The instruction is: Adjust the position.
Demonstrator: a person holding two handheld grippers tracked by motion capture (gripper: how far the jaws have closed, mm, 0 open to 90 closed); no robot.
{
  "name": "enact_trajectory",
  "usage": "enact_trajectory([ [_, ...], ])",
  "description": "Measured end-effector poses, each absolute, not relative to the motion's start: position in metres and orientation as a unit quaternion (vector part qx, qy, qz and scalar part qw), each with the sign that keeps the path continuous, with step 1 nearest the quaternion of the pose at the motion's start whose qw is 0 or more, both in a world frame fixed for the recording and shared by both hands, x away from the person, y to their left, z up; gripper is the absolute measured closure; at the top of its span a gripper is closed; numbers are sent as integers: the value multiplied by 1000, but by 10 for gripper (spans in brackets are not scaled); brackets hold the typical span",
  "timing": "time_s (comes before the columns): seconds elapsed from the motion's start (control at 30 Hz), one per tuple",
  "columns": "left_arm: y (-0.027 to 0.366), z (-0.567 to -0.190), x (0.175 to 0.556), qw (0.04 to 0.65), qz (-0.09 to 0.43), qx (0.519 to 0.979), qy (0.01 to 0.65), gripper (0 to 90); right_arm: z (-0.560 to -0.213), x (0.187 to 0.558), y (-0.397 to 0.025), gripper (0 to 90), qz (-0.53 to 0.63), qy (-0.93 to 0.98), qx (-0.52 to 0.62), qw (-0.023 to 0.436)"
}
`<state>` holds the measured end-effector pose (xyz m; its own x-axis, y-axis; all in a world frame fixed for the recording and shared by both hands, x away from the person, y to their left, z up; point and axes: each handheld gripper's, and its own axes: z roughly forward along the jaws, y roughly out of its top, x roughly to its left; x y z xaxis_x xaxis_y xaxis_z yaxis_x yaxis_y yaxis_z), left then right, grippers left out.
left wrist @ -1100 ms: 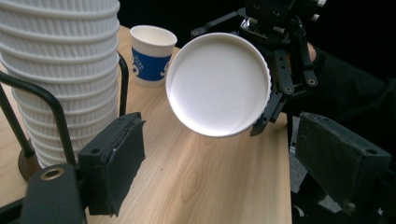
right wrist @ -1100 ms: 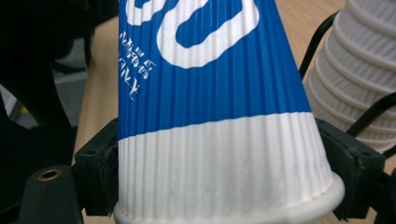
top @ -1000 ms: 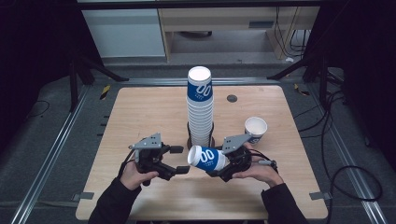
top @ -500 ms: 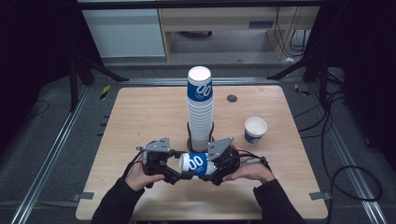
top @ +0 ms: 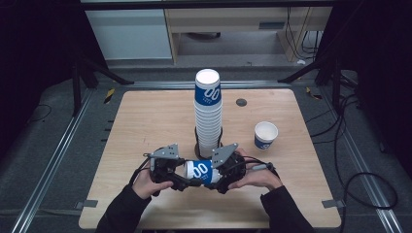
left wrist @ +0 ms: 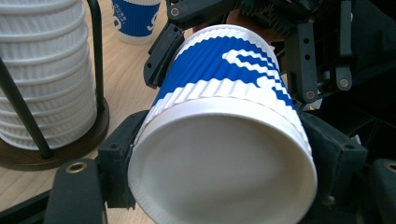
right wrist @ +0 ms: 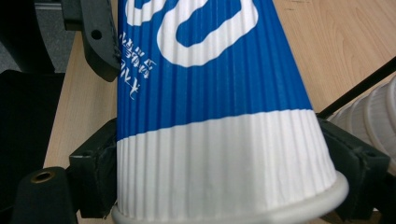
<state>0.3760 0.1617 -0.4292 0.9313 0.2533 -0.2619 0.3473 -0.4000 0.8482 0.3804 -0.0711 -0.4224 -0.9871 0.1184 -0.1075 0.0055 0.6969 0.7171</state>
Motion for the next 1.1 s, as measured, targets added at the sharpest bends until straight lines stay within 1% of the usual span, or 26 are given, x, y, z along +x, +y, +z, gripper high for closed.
enact_trajectory([
  [0.1,162,-429,376,519,-45,835,178,243,-422,381,-71,133,392,917,36,71],
  [0.2,164,-429,376,519,-40,835,179,244,-421,381,-72,84,399,913,43,70],
  [0.37,170,-425,378,529,-33,828,184,244,-415,382,-82,61,415,905,61,73],
  [0.47,174,-424,380,535,-26,824,186,243,-412,383,-88,58,429,897,72,78],
  [0.53,179,-423,382,543,-17,818,189,243,-406,383,-104,58,459,880,96,80],
  [0.73,185,-420,383,571,-6,799,190,243,-403,380,-126,55,487,859,133,81],
  [0.87,186,-419,383,589,-2,786,185,243,-408,376,-136,54,501,849,150,70],
  [1.1,185,-415,380,619,-8,766,172,243,-418,372,-139,54,510,844,158,47],
])
